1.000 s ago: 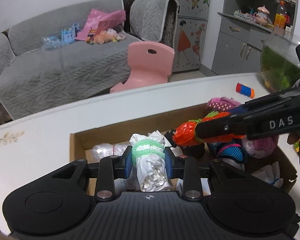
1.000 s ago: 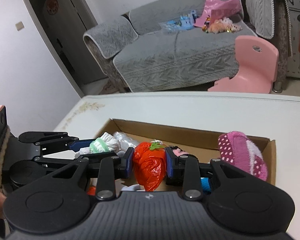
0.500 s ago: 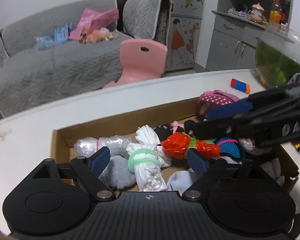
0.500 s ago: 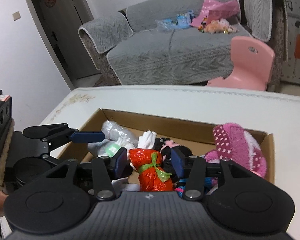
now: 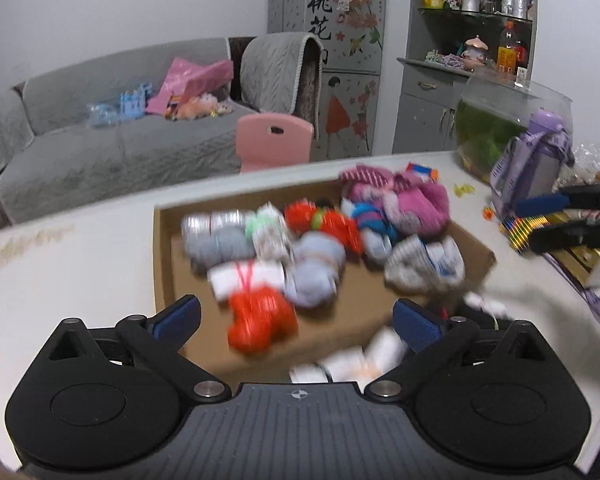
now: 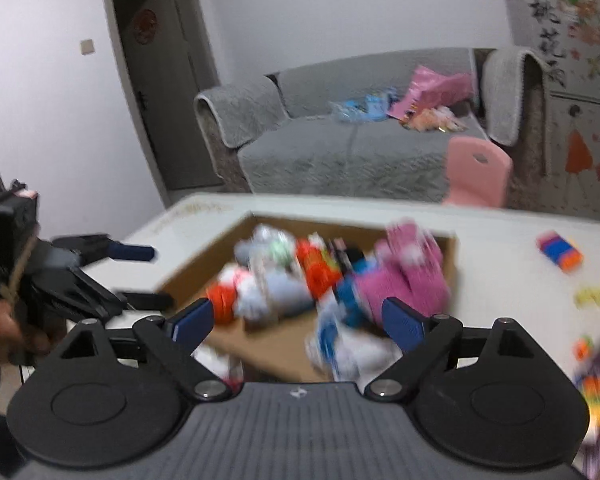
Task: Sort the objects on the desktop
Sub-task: 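Move both grippers back to the black socks on the table, then grasp the blue-banded black sock with left while right grasps yellow-banded black sock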
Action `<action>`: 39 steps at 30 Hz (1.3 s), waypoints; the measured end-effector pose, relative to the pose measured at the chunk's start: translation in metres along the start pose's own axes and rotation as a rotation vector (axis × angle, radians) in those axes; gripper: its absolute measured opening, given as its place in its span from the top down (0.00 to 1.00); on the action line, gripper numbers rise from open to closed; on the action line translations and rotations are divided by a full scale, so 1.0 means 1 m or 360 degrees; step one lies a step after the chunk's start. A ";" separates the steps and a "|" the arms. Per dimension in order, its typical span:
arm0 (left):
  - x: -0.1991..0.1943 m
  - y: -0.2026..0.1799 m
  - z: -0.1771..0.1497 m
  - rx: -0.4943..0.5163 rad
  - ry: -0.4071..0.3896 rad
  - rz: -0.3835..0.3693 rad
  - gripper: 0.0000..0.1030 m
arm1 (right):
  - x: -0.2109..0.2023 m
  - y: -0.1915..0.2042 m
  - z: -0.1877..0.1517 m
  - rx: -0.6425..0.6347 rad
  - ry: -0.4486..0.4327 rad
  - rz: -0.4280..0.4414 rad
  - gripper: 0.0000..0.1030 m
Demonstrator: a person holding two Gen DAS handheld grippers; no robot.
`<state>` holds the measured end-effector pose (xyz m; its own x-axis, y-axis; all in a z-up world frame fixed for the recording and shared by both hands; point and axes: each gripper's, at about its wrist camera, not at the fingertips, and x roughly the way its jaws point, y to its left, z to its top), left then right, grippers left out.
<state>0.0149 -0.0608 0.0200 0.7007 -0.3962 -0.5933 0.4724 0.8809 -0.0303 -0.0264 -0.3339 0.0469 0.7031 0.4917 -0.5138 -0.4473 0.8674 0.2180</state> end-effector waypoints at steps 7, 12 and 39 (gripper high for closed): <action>-0.010 -0.033 -0.050 -0.0085 0.0083 -0.0175 0.00 | 0.004 0.005 -0.055 0.0026 0.0074 -0.0049 0.17; -0.004 -0.073 -0.064 0.0058 0.0121 -0.0309 0.00 | 0.011 0.005 -0.072 0.0032 0.0125 -0.0055 0.18; 0.027 -0.144 -0.077 0.0373 0.0217 -0.0492 0.30 | 0.018 0.013 -0.101 0.0025 0.0196 -0.0083 0.66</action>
<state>-0.0752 -0.1790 -0.0538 0.4368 -0.5810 -0.6867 0.7695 0.6367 -0.0493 -0.0751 -0.3213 -0.0433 0.6514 0.4338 -0.6225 -0.4028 0.8930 0.2007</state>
